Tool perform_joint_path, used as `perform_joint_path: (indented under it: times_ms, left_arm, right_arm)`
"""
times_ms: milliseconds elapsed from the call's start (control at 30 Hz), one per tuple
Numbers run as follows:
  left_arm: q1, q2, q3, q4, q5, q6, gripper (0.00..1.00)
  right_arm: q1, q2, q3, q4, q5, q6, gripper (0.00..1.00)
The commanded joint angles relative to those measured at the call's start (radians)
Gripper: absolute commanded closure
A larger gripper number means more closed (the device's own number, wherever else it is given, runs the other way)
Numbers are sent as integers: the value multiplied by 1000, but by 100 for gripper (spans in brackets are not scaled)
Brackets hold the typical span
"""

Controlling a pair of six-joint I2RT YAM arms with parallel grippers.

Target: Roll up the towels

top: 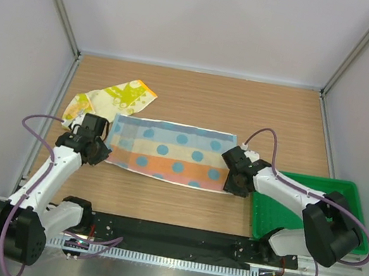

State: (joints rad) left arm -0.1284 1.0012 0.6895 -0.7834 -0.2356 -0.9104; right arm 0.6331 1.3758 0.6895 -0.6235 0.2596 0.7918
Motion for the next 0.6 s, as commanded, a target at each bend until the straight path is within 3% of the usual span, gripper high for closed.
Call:
perform_joint_path:
  times_ms: [0,233,567]
  left_arm:
    - [6,-6,-1,-1,-18,-2,100]
    - [6,1,5,-4,-10,1,100]
    - [6,-22,30,-48,30,-12,100]
  right_arm:
    - [5,20,-7,34,26,12,62]
    - [5,19,-18,35,24,12,89]
    - [2,-112,33,-148,67,27,99]
